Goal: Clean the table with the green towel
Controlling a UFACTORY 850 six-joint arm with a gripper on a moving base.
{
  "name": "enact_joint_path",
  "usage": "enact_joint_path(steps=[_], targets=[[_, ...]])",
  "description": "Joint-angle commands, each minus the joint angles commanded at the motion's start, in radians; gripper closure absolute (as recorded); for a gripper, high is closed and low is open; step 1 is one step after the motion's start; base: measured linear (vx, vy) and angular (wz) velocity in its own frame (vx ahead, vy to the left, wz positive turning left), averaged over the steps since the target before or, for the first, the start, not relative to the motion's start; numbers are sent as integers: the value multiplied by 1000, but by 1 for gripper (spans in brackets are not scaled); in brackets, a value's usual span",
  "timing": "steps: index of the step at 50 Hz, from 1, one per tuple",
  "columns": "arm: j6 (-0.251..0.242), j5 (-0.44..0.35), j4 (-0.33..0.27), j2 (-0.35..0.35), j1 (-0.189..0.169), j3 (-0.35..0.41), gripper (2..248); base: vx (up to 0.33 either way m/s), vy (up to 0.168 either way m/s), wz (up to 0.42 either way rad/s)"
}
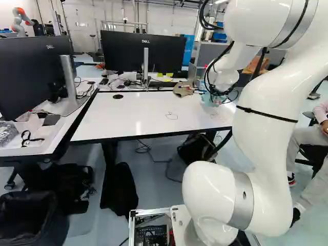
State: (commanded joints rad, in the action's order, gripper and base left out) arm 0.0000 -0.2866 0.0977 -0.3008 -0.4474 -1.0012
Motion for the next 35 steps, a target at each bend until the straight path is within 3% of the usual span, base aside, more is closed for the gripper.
enact_joint_path(steps=[35], targets=[[0, 0, 0, 125, -53, 144, 209, 0, 0, 0]])
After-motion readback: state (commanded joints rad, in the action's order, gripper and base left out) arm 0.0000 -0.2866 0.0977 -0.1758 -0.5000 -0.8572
